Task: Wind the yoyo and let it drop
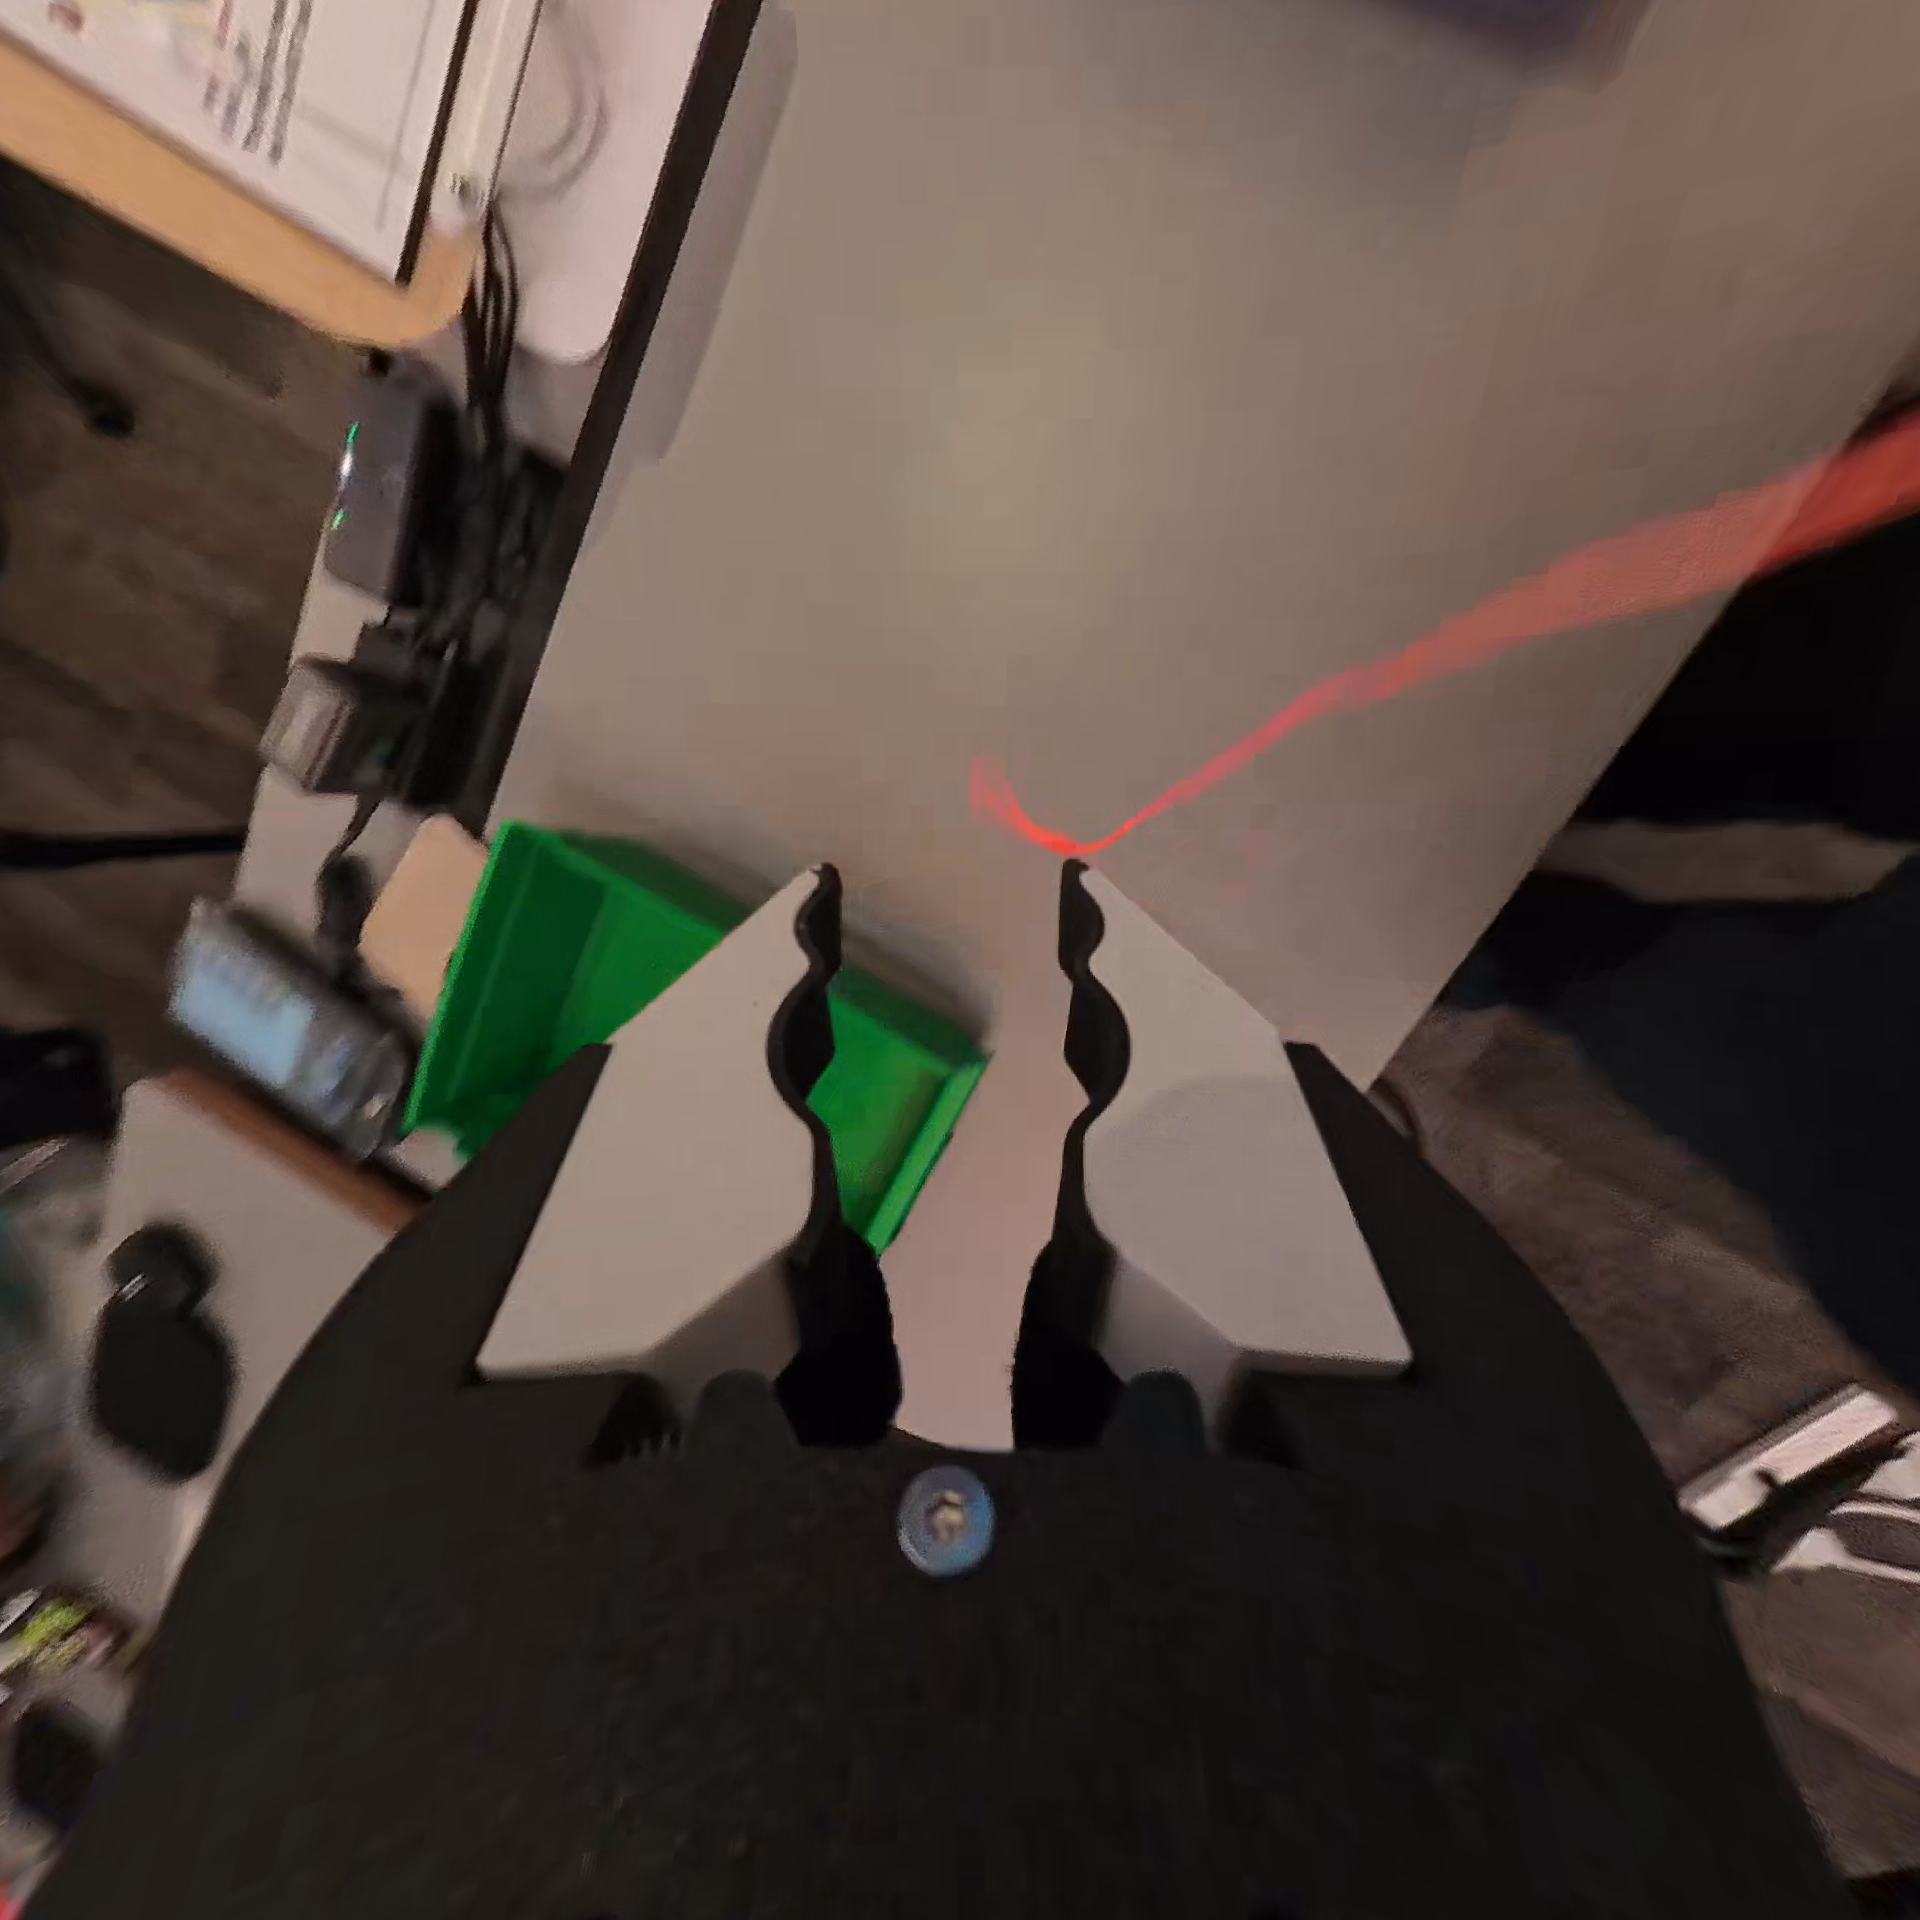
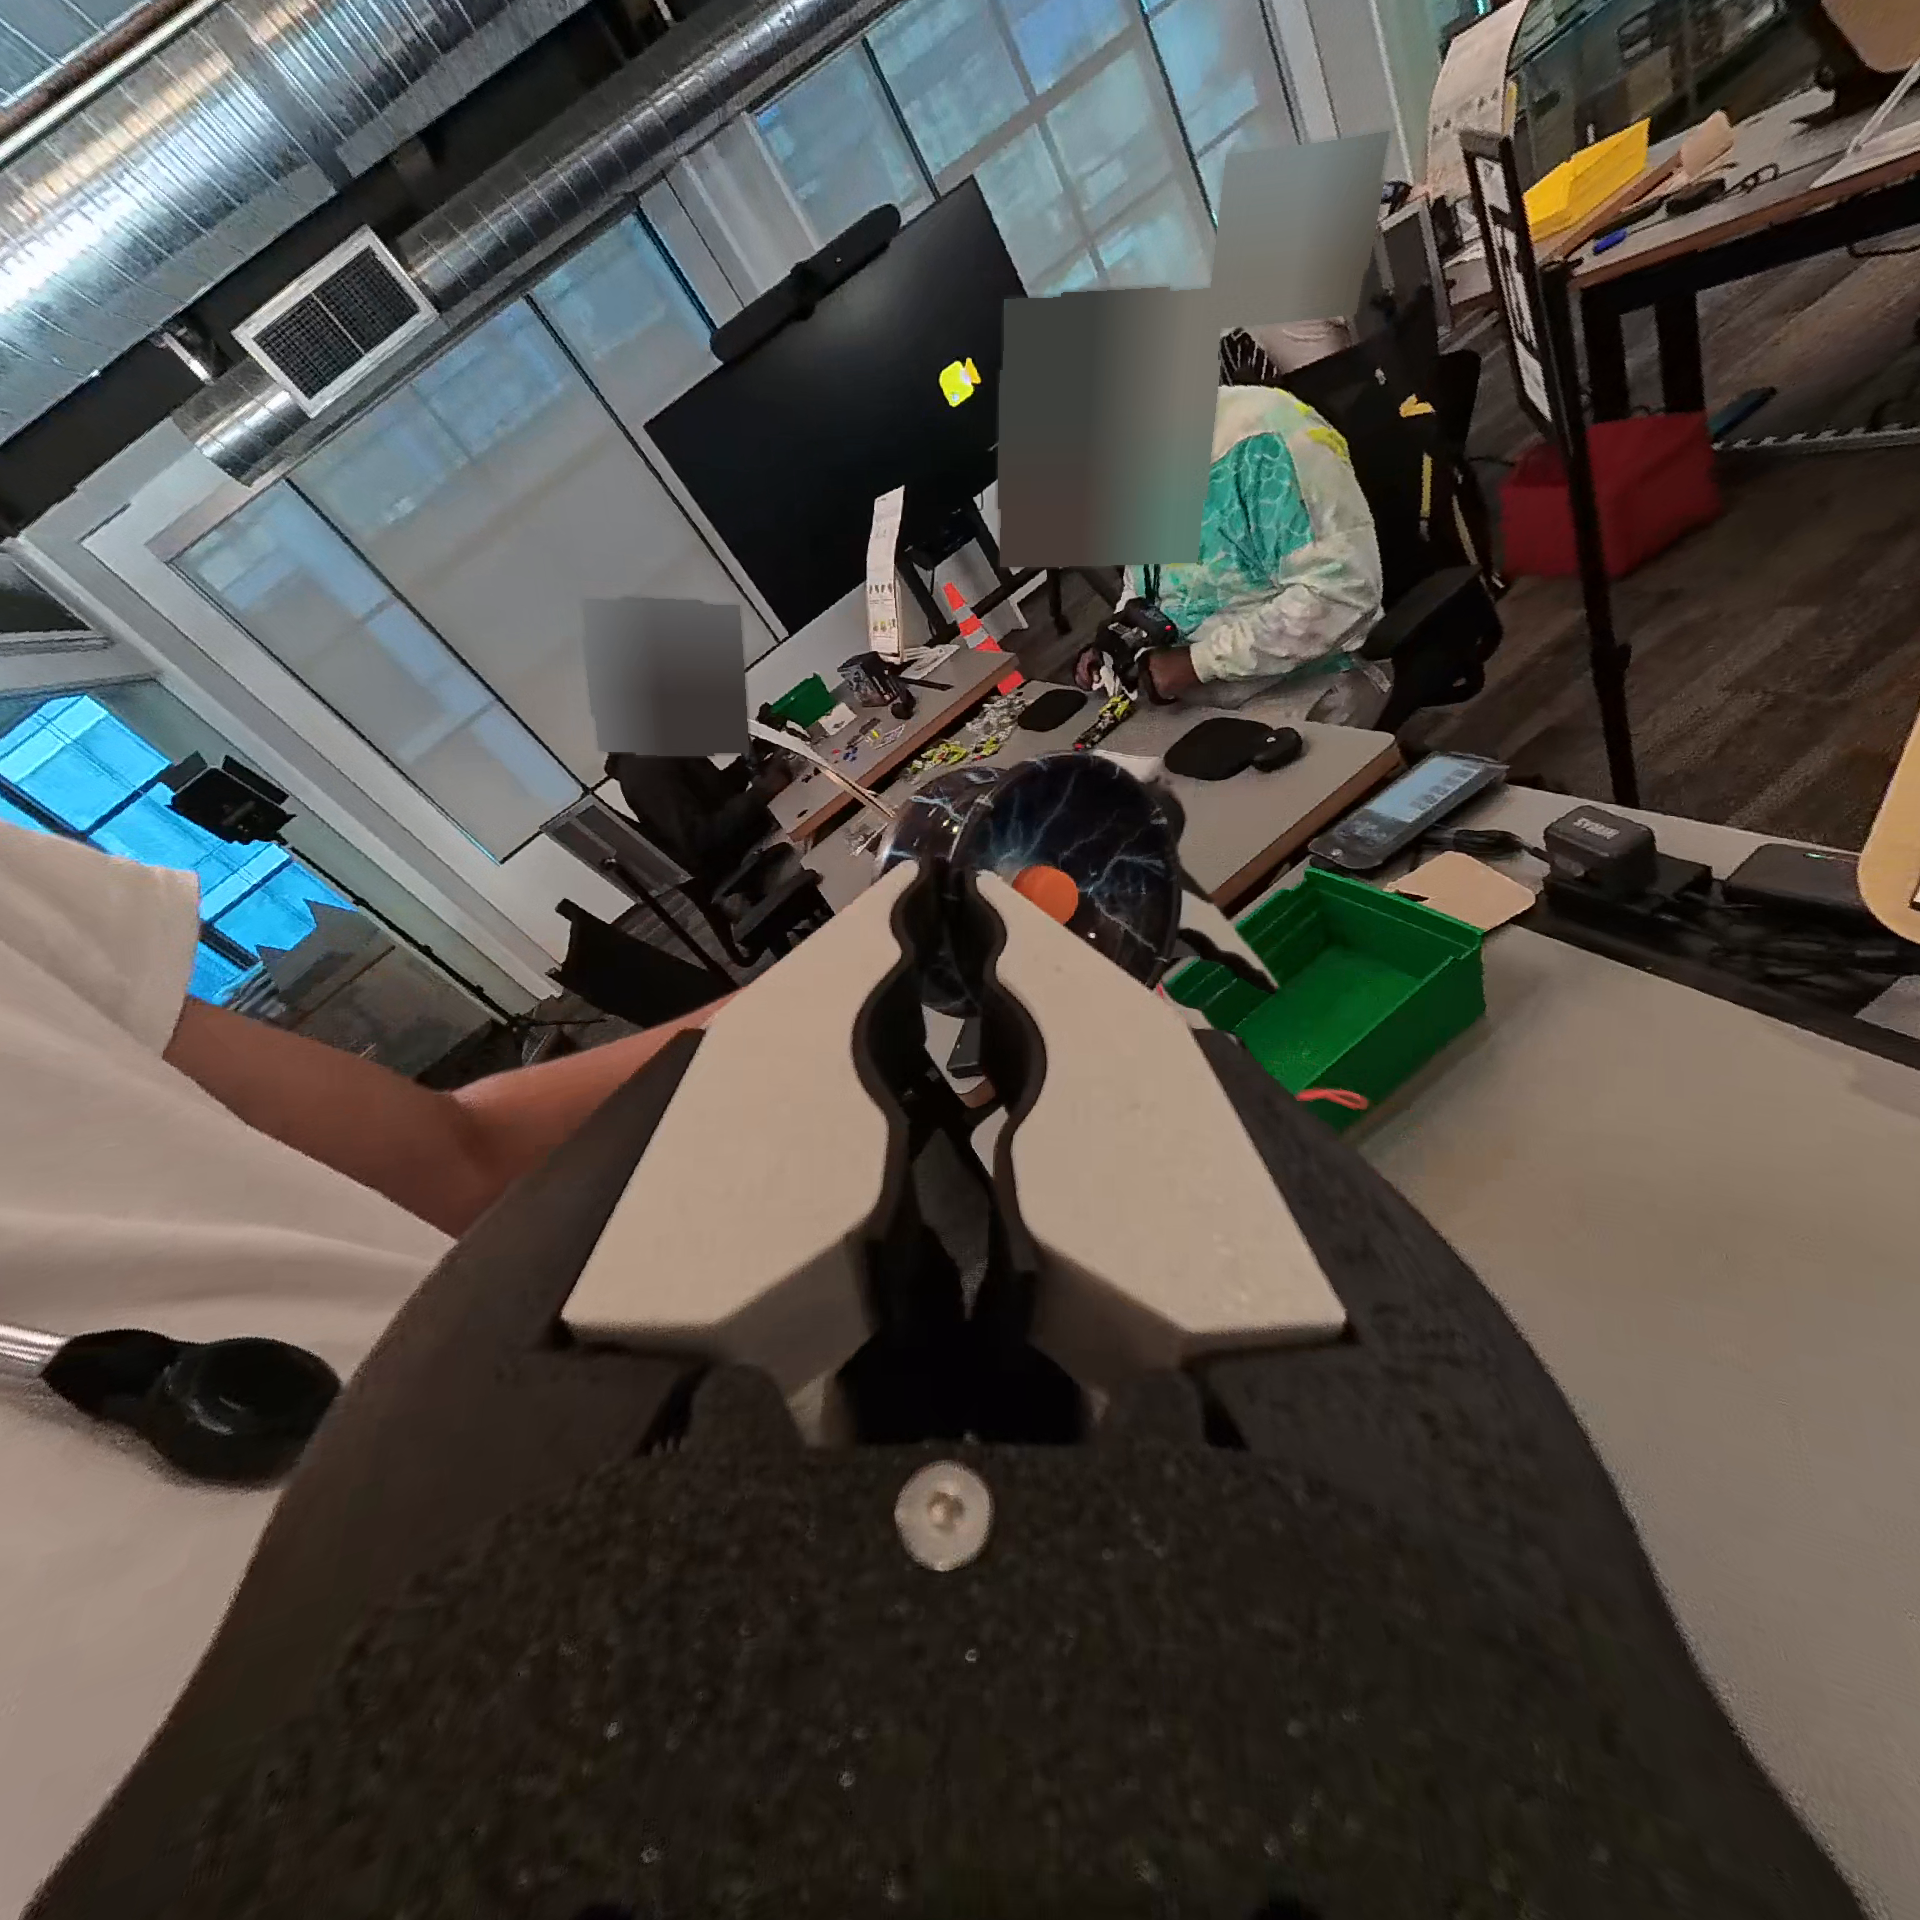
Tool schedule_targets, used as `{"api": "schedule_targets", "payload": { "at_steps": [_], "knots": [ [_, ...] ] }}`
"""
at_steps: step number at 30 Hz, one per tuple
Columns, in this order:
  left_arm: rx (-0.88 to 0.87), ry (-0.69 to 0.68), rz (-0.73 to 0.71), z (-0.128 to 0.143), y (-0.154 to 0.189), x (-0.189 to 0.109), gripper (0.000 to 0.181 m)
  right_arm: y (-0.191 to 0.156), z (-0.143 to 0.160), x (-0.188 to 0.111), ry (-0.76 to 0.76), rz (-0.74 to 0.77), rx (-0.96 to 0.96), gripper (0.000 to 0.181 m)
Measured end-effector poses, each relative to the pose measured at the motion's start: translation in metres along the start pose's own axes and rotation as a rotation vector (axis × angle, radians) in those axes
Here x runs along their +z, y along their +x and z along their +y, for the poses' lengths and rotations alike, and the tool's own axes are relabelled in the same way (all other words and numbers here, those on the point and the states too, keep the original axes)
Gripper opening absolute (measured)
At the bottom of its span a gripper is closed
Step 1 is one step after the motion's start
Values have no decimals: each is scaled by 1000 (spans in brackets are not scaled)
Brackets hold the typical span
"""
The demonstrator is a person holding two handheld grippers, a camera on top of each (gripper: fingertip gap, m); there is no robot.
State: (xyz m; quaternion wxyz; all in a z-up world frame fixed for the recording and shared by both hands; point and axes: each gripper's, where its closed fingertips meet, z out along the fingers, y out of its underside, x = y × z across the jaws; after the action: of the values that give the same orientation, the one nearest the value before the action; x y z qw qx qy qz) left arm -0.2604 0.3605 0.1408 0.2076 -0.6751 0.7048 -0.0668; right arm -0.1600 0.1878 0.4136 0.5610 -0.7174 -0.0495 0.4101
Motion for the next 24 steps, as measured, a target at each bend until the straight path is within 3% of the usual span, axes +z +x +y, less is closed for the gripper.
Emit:
{"api": "schedule_targets", "payload": {
  "at_steps": [6, 8, 10, 14, 19, 22, 24],
  "knots": [
    [-69, -67, -64, 48, -24, -3, 38, -10, -9, 8, -13, -33, 39, 3],
    [-121, 8, -153, 42, -44, -13, 34, -12, -11, 12, -24, -31, 32, 2],
    [-216, 244, -92, 2, -39, -38, 32, -11, -11, 14, -36, -16, 35, 2],
    [-281, 705, 274, -96, 25, -110, 36, -13, -17, 16, -30, -12, 47, 2],
    [-165, 875, 417, -169, 94, -146, 38, -17, -27, 15, -26, -11, 18, 2],
    [-174, 911, 342, -202, 97, -140, 40, -15, -34, 12, -23, -1, -2, 2],
    [-193, 954, 307, -212, 92, -139, 0, -12, -39, 10, -21, 9, -16, 2]
  ]
}}
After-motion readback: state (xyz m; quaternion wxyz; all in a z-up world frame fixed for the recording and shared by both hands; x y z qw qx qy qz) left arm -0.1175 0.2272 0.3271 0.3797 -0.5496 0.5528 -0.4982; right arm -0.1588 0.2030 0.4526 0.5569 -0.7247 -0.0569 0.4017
